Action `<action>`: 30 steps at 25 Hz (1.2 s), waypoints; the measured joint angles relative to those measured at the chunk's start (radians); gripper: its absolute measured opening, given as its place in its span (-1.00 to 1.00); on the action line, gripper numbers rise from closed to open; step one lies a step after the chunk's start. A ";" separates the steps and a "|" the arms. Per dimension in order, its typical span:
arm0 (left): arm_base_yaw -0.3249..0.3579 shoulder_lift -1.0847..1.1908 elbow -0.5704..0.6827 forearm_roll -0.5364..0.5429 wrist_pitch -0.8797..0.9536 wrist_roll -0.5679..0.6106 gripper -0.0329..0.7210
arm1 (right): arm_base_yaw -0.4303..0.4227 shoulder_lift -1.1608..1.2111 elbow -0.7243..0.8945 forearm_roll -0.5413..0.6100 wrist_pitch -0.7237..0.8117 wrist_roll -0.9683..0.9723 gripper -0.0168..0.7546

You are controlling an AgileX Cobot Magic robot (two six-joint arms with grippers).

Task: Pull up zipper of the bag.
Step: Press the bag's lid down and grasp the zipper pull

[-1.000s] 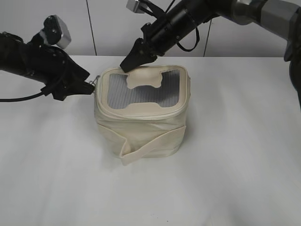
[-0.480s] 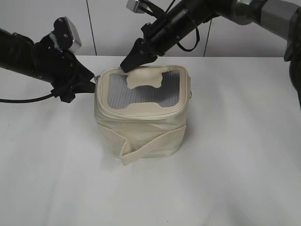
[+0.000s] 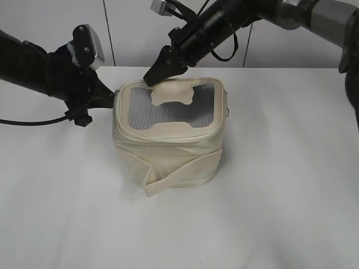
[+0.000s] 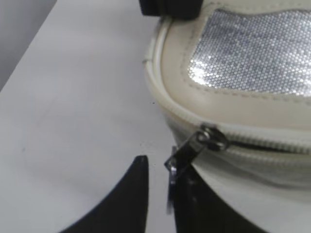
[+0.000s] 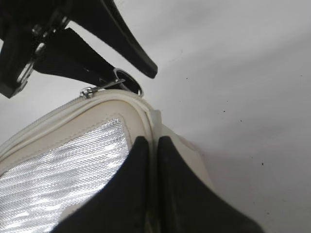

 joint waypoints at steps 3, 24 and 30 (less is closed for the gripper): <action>-0.004 0.000 0.000 0.047 0.005 -0.021 -0.89 | 0.000 0.000 0.000 0.000 0.000 0.001 -0.88; -0.047 -0.239 0.150 0.475 0.164 -0.797 -0.94 | 0.010 0.000 0.000 0.005 0.003 0.124 -0.88; -0.128 -0.372 0.284 0.468 0.086 -0.840 -0.94 | 0.019 0.000 0.000 0.015 0.004 0.170 -0.88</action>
